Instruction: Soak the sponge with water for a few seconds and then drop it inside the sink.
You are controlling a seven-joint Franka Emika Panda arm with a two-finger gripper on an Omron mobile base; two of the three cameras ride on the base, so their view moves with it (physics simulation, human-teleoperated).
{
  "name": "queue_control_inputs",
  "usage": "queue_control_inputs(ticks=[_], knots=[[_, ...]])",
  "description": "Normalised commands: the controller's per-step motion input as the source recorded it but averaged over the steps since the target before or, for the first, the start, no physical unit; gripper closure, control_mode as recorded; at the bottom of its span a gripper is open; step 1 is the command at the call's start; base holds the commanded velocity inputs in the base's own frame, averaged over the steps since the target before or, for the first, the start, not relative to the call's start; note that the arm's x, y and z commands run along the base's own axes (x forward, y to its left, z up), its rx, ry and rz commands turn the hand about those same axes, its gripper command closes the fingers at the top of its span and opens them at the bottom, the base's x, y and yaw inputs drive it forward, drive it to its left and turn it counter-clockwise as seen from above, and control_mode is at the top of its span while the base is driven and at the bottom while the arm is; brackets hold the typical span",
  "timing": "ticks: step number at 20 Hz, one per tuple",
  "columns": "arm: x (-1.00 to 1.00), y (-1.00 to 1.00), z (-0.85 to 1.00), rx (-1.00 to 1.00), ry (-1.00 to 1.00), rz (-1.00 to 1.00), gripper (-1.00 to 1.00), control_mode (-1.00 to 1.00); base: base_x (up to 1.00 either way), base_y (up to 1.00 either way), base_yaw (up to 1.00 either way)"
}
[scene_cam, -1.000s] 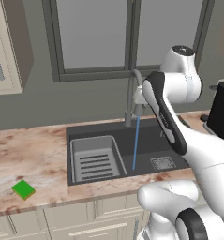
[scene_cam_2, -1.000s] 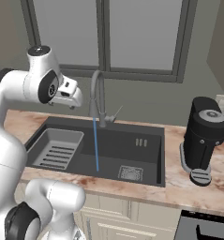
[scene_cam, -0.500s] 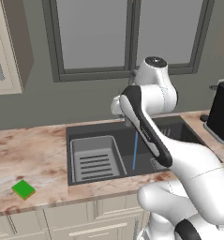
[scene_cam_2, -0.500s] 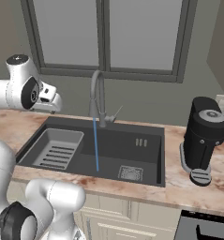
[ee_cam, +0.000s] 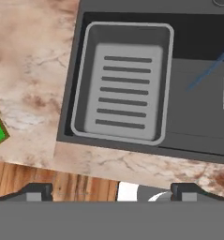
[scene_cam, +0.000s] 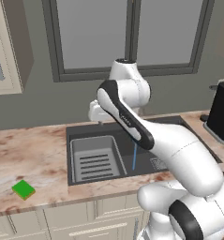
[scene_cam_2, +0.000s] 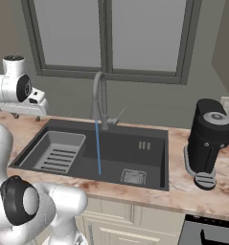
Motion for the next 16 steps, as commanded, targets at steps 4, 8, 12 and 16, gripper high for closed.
queue_control_inputs(ticks=[4,8,12,16], knots=[[0.26,0.64,-0.48,0.0,0.32,0.1,-1.0,-1.0,0.0,0.0,0.0],[0.08,0.54,-0.59,0.0,0.17,0.09,-1.0,-1.0,0.0,0.0,0.0],[0.0,0.47,-0.51,-0.02,0.04,0.09,-1.0,-1.0,0.0,0.0,0.0],[0.0,0.42,-0.25,-0.01,0.0,0.07,-1.0,-1.0,0.0,0.0,0.0]])
